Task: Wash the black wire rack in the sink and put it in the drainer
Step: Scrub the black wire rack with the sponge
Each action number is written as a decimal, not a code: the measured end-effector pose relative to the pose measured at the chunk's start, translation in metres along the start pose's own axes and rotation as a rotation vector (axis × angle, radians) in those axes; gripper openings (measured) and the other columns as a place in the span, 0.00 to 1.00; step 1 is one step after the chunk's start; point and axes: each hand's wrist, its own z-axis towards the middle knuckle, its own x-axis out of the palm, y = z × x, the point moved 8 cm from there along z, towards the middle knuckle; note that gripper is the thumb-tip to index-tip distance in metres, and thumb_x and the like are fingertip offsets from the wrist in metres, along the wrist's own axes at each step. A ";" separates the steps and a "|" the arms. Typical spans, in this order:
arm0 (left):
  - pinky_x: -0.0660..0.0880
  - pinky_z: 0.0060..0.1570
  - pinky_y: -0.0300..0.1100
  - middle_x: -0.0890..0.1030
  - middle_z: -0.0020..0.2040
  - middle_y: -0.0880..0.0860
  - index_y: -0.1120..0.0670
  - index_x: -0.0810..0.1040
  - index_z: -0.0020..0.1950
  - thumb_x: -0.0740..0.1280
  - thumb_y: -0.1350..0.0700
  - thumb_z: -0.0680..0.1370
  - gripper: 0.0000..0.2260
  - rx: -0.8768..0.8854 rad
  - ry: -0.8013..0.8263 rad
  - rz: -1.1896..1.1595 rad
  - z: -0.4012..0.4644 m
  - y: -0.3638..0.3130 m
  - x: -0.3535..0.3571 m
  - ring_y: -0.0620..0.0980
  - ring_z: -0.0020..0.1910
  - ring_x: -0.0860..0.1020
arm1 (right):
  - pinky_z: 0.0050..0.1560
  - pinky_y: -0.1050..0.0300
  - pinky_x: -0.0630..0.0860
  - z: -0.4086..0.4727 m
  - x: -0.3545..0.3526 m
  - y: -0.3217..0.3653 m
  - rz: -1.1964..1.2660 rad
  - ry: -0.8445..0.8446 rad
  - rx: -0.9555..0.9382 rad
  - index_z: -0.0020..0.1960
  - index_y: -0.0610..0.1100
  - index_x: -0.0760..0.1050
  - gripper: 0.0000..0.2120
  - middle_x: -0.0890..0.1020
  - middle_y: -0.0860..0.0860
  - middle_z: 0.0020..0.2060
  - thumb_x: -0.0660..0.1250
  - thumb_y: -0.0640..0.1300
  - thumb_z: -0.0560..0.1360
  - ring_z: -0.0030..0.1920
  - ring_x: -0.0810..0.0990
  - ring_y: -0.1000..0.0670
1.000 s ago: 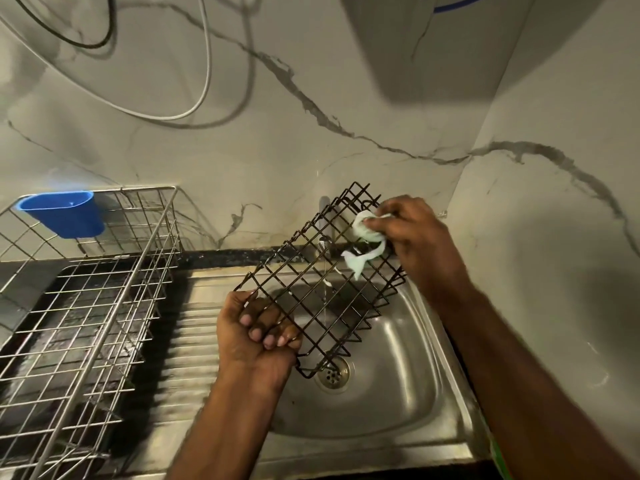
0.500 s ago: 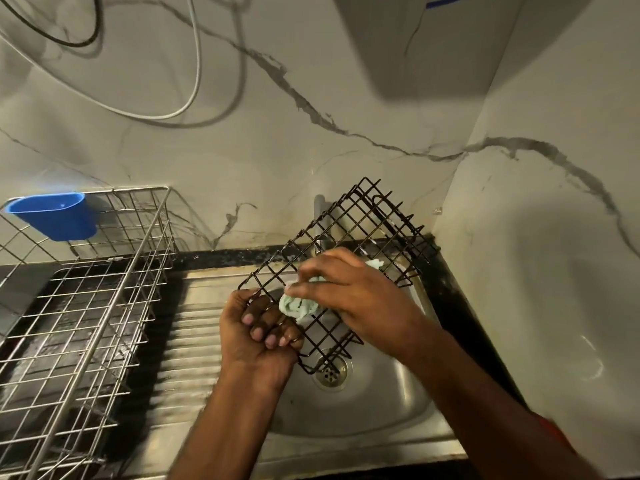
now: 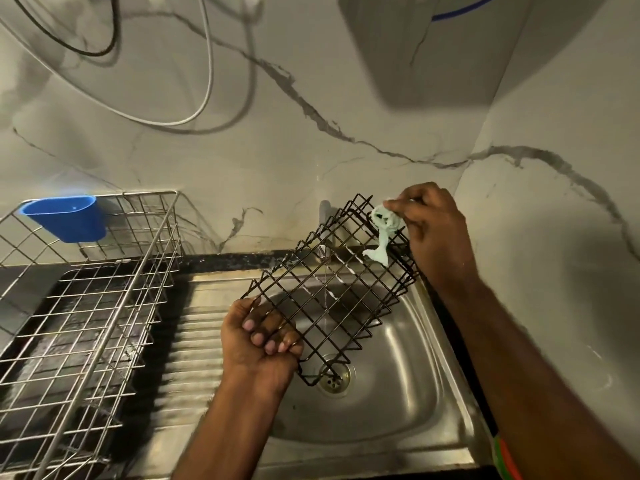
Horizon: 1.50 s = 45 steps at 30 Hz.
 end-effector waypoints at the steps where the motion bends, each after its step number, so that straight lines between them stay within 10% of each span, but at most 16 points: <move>1: 0.52 0.24 0.35 0.58 0.16 0.47 0.51 0.61 0.19 0.61 0.54 0.69 0.19 0.003 -0.006 -0.008 0.001 -0.001 0.000 0.45 0.14 0.56 | 0.54 0.57 0.79 -0.004 -0.001 0.011 0.053 -0.001 0.001 0.59 0.42 0.82 0.16 0.76 0.50 0.53 0.64 0.29 0.76 0.56 0.76 0.46; 12: 0.53 0.22 0.34 0.58 0.16 0.47 0.51 0.62 0.19 0.55 0.53 0.81 0.28 0.035 -0.008 -0.100 0.001 -0.012 0.004 0.44 0.14 0.56 | 0.47 0.60 0.72 -0.081 0.045 0.118 0.037 0.401 -0.513 0.63 0.47 0.80 0.18 0.79 0.49 0.56 0.65 0.38 0.74 0.56 0.74 0.49; 23: 0.52 0.25 0.37 0.58 0.17 0.46 0.50 0.63 0.21 0.61 0.54 0.71 0.19 0.038 -0.006 -0.131 0.001 -0.013 -0.002 0.44 0.17 0.56 | 0.54 0.55 0.76 -0.014 0.023 0.001 -0.017 0.173 -0.154 0.55 0.42 0.85 0.14 0.82 0.44 0.55 0.69 0.30 0.74 0.56 0.78 0.44; 29: 0.51 0.27 0.37 0.58 0.17 0.46 0.50 0.63 0.20 0.61 0.54 0.70 0.18 0.052 0.000 -0.116 0.002 -0.014 -0.010 0.44 0.16 0.56 | 0.53 0.69 0.72 -0.008 0.030 -0.038 0.103 0.137 0.268 0.62 0.42 0.79 0.15 0.79 0.48 0.54 0.62 0.32 0.80 0.53 0.78 0.54; 35: 0.52 0.27 0.37 0.60 0.17 0.46 0.50 0.65 0.21 0.61 0.53 0.72 0.18 0.046 0.037 -0.066 0.005 -0.021 -0.010 0.43 0.18 0.57 | 0.48 0.53 0.77 -0.032 0.057 -0.065 0.556 0.296 0.815 0.63 0.47 0.73 0.14 0.81 0.48 0.54 0.56 0.34 0.82 0.44 0.81 0.53; 41: 0.70 0.39 0.35 0.77 0.34 0.47 0.53 0.77 0.44 0.61 0.51 0.79 0.10 0.039 0.137 -0.008 0.012 -0.036 -0.001 0.41 0.34 0.71 | 0.37 0.59 0.71 -0.046 0.062 -0.076 1.040 0.022 1.064 0.52 0.50 0.82 0.13 0.81 0.52 0.42 0.59 0.38 0.81 0.34 0.72 0.55; 45: 0.82 0.37 0.41 0.85 0.47 0.60 0.60 0.79 0.54 0.54 0.46 0.85 0.21 -0.018 0.087 0.301 0.011 -0.019 0.002 0.51 0.40 0.85 | 0.29 0.61 0.63 -0.048 0.054 -0.085 0.975 -0.083 1.127 0.44 0.50 0.80 0.08 0.79 0.56 0.31 0.64 0.42 0.78 0.27 0.68 0.57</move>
